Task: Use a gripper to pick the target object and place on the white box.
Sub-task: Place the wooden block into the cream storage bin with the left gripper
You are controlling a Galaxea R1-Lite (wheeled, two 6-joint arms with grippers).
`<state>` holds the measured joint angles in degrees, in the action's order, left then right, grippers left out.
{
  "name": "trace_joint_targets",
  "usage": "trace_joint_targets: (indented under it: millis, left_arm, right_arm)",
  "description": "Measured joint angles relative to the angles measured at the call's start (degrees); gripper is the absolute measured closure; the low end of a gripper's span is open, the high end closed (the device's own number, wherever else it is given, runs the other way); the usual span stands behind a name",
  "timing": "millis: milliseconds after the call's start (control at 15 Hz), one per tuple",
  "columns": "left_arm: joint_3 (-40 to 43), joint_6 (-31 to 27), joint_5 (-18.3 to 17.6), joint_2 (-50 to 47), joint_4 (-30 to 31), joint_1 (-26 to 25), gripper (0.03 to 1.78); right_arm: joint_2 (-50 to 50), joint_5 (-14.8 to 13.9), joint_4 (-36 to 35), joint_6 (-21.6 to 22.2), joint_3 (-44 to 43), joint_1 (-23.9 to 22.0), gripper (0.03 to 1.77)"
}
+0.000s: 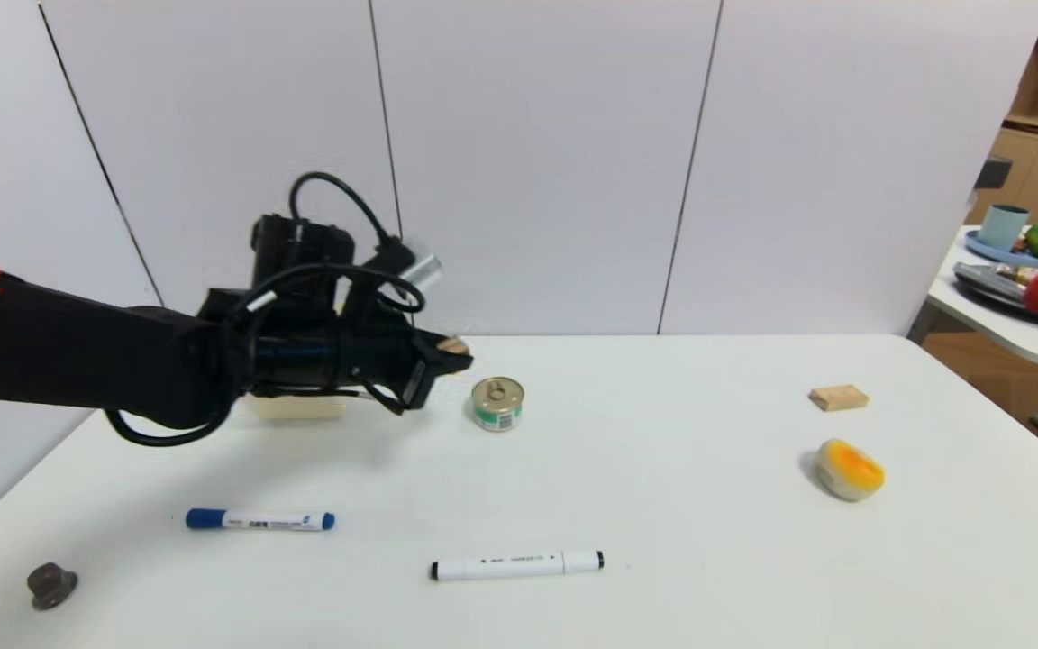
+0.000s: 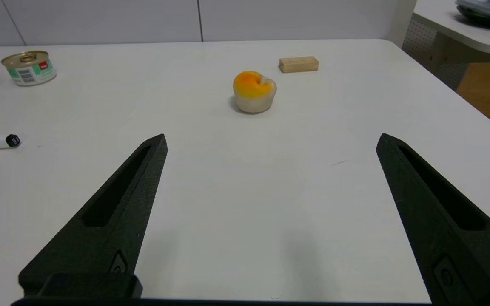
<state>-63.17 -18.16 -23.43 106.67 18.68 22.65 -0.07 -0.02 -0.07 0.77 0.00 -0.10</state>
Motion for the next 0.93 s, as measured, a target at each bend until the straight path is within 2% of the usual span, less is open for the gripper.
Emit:
trace_joint_targets:
  millis: [400, 933]
  left_arm:
    - [1.7, -0.6, 0.0, -5.9, 0.5, -13.7, 1.37]
    - [1.4, 0.2, 0.0, -6.4, 1.3, -21.7, 1.37]
  right_arm:
    - [0.0, 0.0, 0.0, 0.0, 0.0, 0.0, 0.10]
    - [0.0, 0.0, 0.0, 0.0, 0.0, 0.0, 0.10]
